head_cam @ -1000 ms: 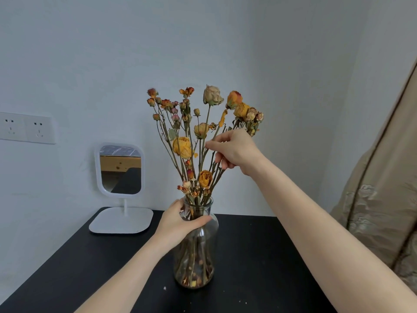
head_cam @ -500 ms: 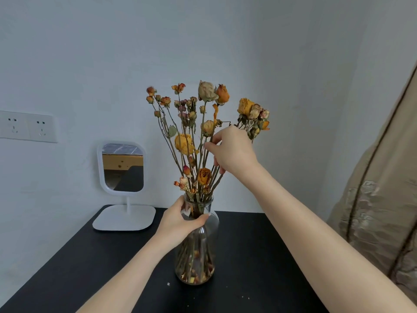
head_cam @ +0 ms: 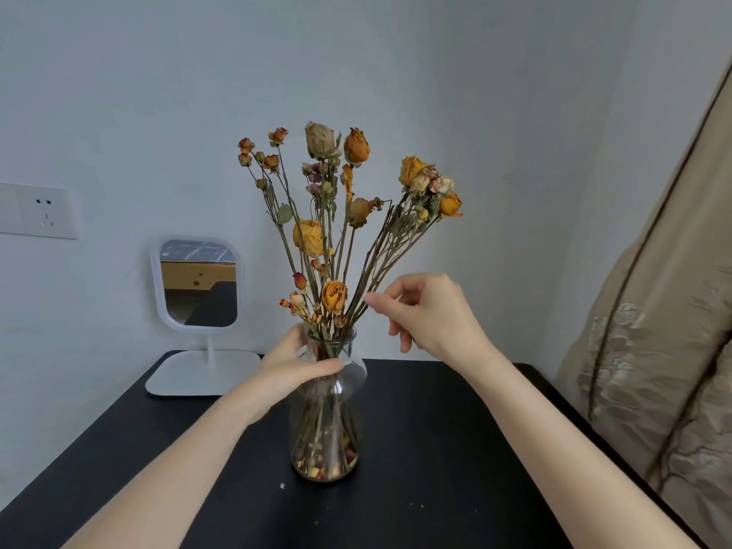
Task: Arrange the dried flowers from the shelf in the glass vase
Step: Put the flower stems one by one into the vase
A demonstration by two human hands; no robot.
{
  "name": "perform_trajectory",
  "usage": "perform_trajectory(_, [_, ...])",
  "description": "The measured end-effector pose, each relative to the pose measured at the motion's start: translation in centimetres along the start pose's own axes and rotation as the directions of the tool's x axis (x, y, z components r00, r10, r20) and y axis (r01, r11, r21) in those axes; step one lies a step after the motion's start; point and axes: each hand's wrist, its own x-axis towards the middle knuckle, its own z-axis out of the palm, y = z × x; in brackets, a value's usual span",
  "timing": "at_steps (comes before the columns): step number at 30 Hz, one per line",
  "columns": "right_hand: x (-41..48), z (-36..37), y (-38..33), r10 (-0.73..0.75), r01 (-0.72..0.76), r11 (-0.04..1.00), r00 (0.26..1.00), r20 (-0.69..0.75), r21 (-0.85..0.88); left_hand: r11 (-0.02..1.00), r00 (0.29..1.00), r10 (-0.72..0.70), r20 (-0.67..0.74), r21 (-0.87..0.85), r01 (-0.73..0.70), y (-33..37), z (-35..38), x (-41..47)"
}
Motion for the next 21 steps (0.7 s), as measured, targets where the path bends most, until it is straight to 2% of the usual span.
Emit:
perform_trajectory(4, [0.1,0.6,3.0,0.198,-0.198,0.98,0.959,0.201,-0.02,0.998,0.997,0.013,-0.082,-0.061,-0.018,1.2,-1.1,-0.6])
perform_trajectory(7, [0.6,1.6,4.3,0.271,-0.275,0.961,0.92,0.283,-0.027,0.999,0.99,0.041,-0.138,-0.028,-0.045,1.4,-1.7,-0.9])
perform_trajectory(12, [1.7,3.1,4.9,0.27,-0.332,0.938,0.88,0.39,0.1,0.997,0.985,0.072,-0.16,-0.01,-0.074,1.9,-2.4,-0.9])
perform_trajectory(21, [2.3,4.1,5.9,0.15,-0.376,0.853,0.841,0.52,0.362,0.997,0.998,0.046,-0.035,0.07,-0.043,2.6,-2.8,0.2])
